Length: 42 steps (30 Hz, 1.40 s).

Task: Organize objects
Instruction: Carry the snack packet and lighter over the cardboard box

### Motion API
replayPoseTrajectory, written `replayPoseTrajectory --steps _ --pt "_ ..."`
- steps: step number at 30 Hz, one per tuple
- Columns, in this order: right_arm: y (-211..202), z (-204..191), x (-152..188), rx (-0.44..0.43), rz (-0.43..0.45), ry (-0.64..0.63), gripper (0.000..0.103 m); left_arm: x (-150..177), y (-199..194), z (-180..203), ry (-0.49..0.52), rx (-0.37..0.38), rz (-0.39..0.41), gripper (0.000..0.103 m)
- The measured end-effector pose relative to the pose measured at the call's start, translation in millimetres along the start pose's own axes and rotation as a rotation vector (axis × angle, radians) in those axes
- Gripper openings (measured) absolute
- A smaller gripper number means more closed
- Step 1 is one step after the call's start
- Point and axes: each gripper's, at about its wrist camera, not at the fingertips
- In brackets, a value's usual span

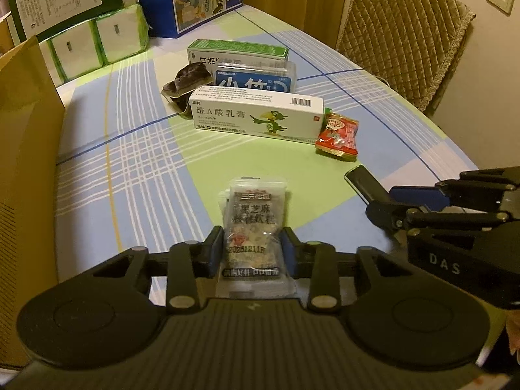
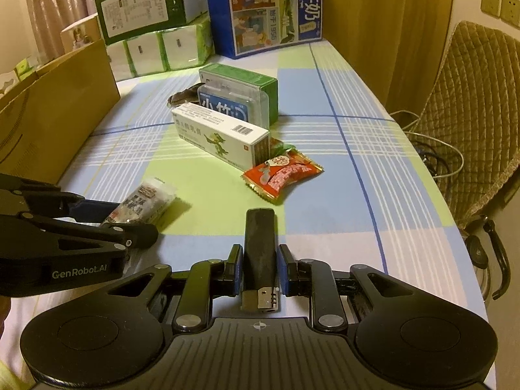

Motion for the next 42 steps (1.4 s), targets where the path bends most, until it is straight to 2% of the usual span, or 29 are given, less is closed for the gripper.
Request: replayPoseTrajectory --steps 10,18,25,34,42 --pt "-20 3 -4 -0.017 0.033 0.042 0.019 5 -25 4 -0.026 -0.008 0.016 0.031" --pt "-67 -12 -12 -0.045 0.084 0.056 0.019 5 -74 12 -0.045 -0.002 0.067 0.031" --pt "-110 -33 -28 -0.091 0.145 0.06 0.019 3 -134 -2 -0.06 -0.025 0.125 0.031" --pt "-150 -95 -71 -0.213 0.24 -0.013 0.019 -5 -215 -48 -0.092 -0.095 0.215 0.031" --pt "-142 -158 -113 -0.347 0.226 -0.07 0.019 -1 -256 -123 -0.146 -0.198 0.207 0.031"
Point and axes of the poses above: each gripper's, at about its wrist camera, not at the fingertips, and y roughly the way its jaws point, z to its right, x to its underside, and after that the axes turned 6 degrees about -y, right-handed
